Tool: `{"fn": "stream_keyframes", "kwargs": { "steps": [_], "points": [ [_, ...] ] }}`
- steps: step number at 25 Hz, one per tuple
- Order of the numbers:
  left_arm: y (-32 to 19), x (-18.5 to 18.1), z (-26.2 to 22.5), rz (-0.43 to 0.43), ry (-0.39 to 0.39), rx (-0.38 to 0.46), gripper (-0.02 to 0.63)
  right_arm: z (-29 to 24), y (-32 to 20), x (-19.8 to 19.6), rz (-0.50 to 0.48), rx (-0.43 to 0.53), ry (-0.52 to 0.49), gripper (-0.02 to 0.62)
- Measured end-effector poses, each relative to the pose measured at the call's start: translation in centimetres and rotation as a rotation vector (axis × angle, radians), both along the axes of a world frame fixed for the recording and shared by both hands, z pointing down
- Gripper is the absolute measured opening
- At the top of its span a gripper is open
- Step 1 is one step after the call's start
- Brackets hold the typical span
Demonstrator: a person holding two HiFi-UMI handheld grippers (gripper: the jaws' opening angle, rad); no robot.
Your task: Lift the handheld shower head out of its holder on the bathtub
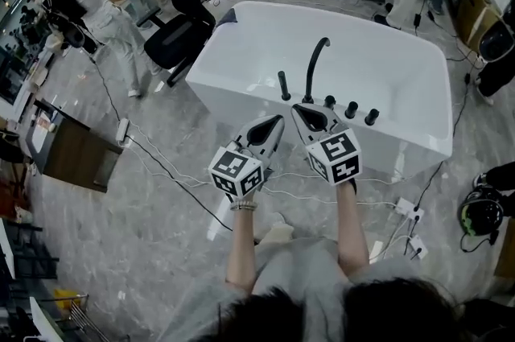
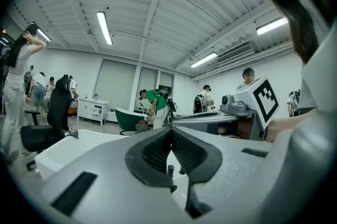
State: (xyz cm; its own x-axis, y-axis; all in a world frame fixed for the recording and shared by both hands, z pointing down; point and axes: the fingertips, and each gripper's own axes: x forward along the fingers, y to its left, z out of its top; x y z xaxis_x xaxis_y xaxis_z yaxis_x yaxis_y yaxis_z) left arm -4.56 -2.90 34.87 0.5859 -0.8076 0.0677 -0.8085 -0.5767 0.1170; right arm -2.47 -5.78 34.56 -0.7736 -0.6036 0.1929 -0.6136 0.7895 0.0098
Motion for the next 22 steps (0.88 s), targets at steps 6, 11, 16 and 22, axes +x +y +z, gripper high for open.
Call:
{"fn": "stream_keyframes", "kwargs": {
  "steps": [6, 11, 16, 22],
  "points": [
    [-2.0, -1.9, 1.3, 0.063, -0.007, -0.020, 0.005, 1.1, -2.1, -1.8, 0.066, -0.020, -0.010, 0.000],
    [-2.8, -3.8, 2.1, 0.097, 0.003, -0.029, 0.005, 2.0, -2.7, -3.7, 0.121, -0.034, -0.027, 0.001],
    [-3.9, -4.4, 3.6, 0.117, 0.012, -0.061, 0.005, 3.4, -3.3, -4.3, 0.139, -0.058, -0.002, 0.001],
    [-5.7, -4.4, 4.9, 0.117, 0.030, -0.087, 0.005, 4.5, -5.5, -4.4, 0.141, -0.083, 0.018, 0.002]
  ]
}}
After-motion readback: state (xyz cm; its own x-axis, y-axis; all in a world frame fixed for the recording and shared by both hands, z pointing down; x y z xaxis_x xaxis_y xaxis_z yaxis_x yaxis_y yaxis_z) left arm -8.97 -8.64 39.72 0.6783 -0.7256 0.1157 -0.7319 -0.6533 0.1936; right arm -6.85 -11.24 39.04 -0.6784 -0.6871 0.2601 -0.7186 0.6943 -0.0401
